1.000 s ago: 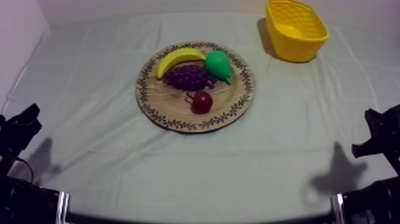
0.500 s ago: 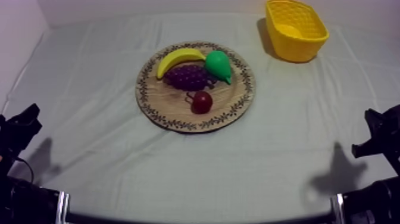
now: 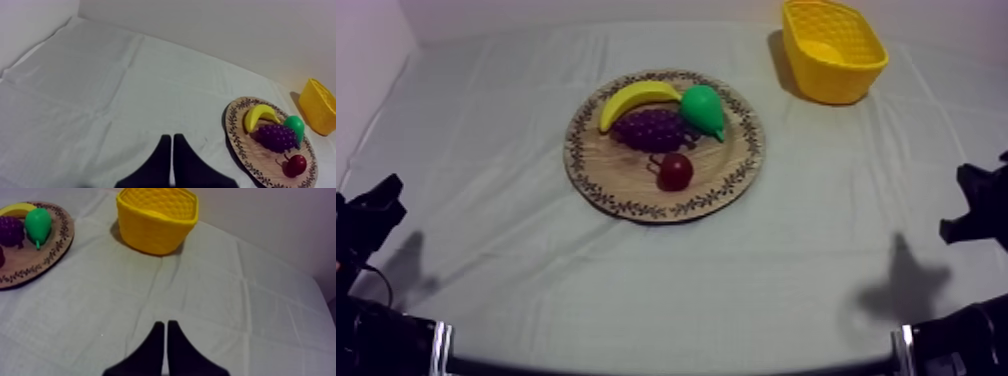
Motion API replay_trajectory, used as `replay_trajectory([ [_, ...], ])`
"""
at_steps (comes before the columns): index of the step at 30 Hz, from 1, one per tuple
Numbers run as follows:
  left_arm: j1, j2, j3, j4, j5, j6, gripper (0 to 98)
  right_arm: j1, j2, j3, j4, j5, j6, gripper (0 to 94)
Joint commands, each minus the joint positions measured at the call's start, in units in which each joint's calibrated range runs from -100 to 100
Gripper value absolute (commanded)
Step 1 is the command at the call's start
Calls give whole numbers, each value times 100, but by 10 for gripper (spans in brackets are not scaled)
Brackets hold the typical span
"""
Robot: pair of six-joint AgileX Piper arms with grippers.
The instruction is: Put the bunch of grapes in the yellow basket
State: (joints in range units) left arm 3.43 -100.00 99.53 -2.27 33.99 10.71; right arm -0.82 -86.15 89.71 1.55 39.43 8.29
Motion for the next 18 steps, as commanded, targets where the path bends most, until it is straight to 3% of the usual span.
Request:
replay_trajectory([
  [1, 1, 0, 2, 0, 5, 1, 0, -19, 618, -967, -17, 320, 13, 7],
  [9, 1, 0, 2, 0, 5, 1, 0, -256, 2051, -3071, -82, 1152, -37, 7],
  [18, 1, 0, 2, 0, 5, -1, 0, -296, 3452, -4939, -447, 1699, 233, 7],
])
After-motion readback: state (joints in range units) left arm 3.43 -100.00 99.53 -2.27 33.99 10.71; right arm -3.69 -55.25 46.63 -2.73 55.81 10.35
